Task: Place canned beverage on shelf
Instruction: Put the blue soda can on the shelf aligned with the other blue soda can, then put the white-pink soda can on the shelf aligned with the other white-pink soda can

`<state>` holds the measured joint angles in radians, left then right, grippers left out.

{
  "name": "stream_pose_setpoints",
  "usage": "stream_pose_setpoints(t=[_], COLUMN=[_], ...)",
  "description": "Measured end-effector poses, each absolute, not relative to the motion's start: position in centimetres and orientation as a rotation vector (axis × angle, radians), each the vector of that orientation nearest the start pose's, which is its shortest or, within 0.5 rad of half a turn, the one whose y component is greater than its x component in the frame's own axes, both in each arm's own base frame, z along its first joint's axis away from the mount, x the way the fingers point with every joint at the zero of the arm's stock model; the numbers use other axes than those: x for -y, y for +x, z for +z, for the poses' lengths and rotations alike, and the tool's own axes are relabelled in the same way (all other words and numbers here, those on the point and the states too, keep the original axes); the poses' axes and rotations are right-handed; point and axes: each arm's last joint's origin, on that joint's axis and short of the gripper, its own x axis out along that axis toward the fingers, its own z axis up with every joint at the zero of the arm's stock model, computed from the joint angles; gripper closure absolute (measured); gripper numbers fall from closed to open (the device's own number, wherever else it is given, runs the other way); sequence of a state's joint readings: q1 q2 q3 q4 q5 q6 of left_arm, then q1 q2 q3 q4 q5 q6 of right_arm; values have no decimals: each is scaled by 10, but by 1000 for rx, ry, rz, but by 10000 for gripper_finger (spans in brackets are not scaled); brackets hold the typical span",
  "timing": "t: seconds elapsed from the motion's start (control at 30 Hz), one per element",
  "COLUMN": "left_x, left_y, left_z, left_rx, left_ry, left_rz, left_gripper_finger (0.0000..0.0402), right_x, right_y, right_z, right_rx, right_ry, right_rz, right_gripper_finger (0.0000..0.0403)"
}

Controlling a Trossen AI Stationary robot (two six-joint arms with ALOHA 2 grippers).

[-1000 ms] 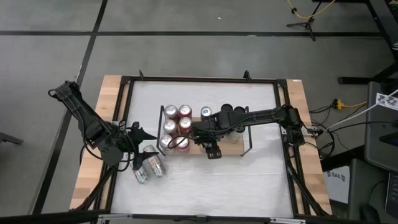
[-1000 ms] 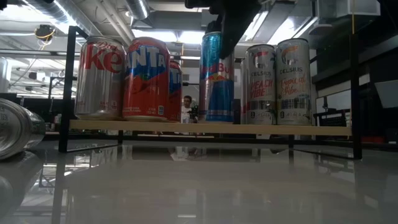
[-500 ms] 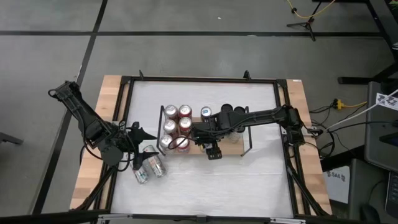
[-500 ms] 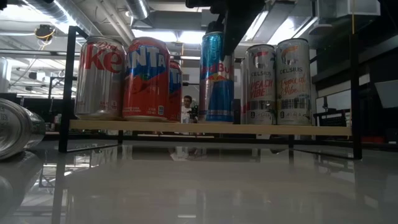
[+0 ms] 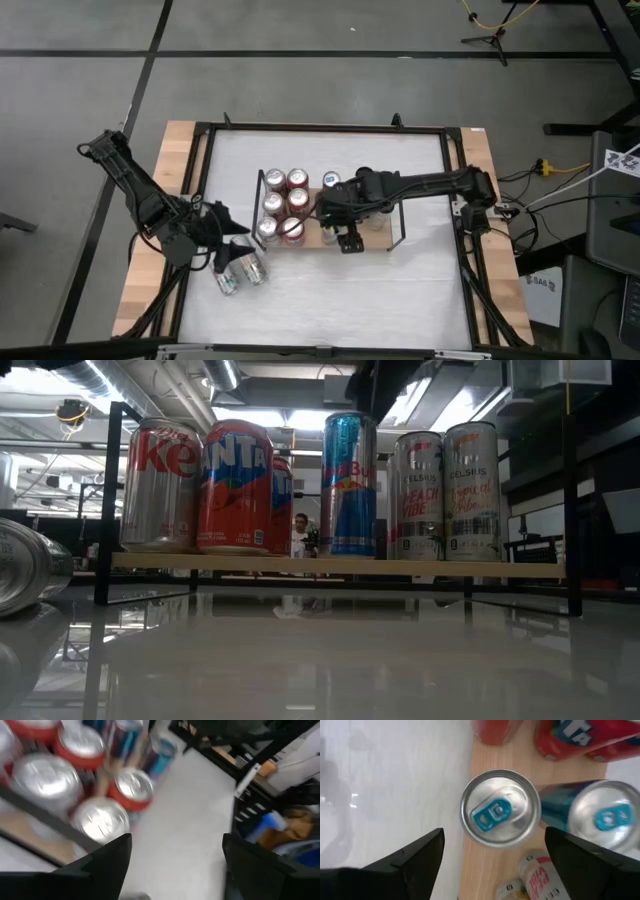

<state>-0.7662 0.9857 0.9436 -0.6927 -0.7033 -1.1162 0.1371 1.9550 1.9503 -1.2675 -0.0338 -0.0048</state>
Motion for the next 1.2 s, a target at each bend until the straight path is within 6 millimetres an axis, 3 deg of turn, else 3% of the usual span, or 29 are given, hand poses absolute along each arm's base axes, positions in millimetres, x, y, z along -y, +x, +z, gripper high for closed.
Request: stream_pose_setpoints(t=[0.27, 0.5, 0.9, 1.2], left_x=[123, 129, 156, 177], left_y=[146, 147, 153, 150], left_z=[310, 301, 271, 254], left_rx=[-682, -844, -1135, -1169], left_ry=[-956, -1172, -1356, -1458], left_rz=[175, 246, 459, 639], left_gripper_finger=[96, 96, 96, 96], right_x=[-52, -54, -98, -129], right_y=[368, 344, 301, 292], right_z=[342, 362, 388, 391], right_rx=[-1231, -1247, -1184, -1127], right_ry=[-40, -37, -270, -273], right_rz=[133, 111, 56, 124], right_gripper_finger=[63, 63, 63, 63])
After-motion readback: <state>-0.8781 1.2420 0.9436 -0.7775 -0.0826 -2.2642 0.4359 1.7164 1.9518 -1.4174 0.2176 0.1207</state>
